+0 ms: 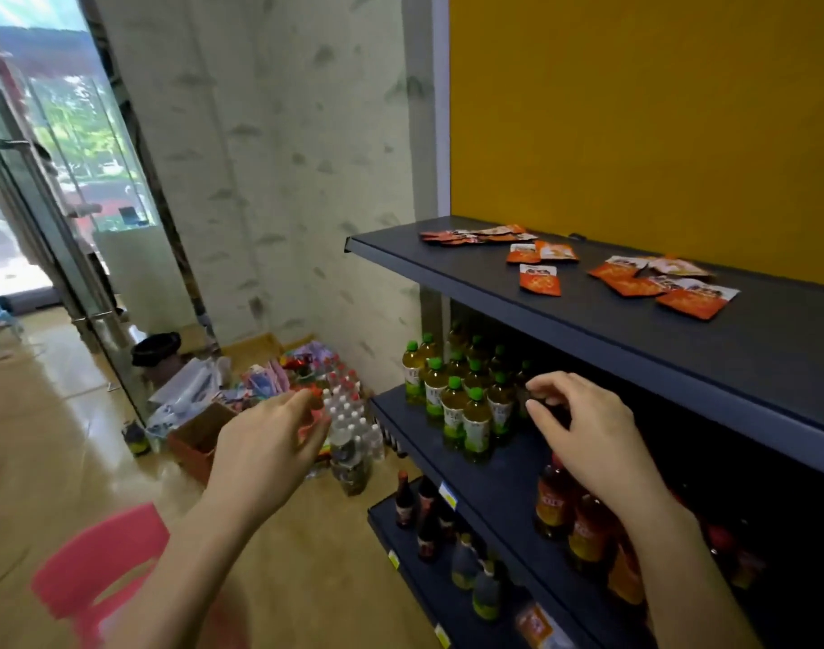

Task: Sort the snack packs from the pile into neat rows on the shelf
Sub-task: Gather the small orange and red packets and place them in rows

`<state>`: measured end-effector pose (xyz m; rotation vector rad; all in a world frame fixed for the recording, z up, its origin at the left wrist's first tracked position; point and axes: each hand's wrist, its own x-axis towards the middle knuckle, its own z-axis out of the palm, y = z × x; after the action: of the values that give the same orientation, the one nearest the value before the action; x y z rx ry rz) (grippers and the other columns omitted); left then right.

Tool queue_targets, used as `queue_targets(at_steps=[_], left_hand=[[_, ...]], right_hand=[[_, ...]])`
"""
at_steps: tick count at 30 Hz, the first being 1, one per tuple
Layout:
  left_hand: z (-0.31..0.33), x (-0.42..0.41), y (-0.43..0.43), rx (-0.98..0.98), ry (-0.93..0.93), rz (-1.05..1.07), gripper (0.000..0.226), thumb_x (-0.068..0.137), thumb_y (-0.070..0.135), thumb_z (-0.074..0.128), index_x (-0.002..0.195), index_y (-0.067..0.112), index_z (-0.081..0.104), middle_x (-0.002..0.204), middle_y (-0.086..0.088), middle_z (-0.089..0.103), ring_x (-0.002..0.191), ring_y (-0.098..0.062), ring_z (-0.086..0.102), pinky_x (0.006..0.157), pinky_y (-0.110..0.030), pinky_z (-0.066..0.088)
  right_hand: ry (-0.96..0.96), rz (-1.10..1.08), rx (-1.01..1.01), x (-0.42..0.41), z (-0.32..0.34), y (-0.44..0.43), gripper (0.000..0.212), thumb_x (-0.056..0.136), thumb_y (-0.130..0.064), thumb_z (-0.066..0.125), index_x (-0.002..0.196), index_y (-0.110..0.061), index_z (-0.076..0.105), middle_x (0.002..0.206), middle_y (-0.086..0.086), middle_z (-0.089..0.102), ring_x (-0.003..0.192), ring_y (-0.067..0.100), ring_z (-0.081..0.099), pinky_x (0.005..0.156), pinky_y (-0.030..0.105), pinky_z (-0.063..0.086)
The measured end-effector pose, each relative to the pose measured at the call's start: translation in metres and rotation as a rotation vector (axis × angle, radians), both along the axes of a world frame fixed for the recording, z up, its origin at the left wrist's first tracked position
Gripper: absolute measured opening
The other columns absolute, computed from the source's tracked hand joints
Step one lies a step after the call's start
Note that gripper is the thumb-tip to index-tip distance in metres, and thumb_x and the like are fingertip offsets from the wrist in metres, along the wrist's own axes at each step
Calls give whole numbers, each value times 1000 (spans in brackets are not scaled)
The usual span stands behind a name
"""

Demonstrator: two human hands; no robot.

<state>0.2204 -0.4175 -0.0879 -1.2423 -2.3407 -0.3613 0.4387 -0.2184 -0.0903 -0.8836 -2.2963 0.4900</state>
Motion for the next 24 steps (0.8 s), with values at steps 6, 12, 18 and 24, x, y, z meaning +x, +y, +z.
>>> queue_targets(at_steps=[6,12,18,24], left_hand=[[-6,-54,74,22,-46,-186,13,85,32,62,89,20,64,79,3,67,64,-13,63,45,-12,30],[6,-93,163,105,-80,-344,21,89,37,54,97,22,65,87,6,69,73,-13,64,54,-22,46],[36,-116,248,171,-83,-476,25,90,43,48,101,24,61,93,9,66,80,-14,63,58,-26,44],[45,-130,317,156,-106,-548,27,91,41,46,107,23,59,101,6,65,95,-15,61,72,-31,48]], right_hand=[[-8,-81,-6,-41,10,33,18,89,-24,57,107,-24,62,98,-13,61,92,4,57,85,24,48],[21,-145,55,-79,33,82,18,90,-24,56,107,-26,61,95,-17,59,91,2,57,88,27,48],[-29,-235,111,-106,61,142,20,91,-23,54,109,-23,62,101,-9,64,92,7,57,85,26,47],[-209,-371,104,-128,87,195,26,92,-23,50,115,-17,61,112,3,66,105,20,57,88,31,43]])
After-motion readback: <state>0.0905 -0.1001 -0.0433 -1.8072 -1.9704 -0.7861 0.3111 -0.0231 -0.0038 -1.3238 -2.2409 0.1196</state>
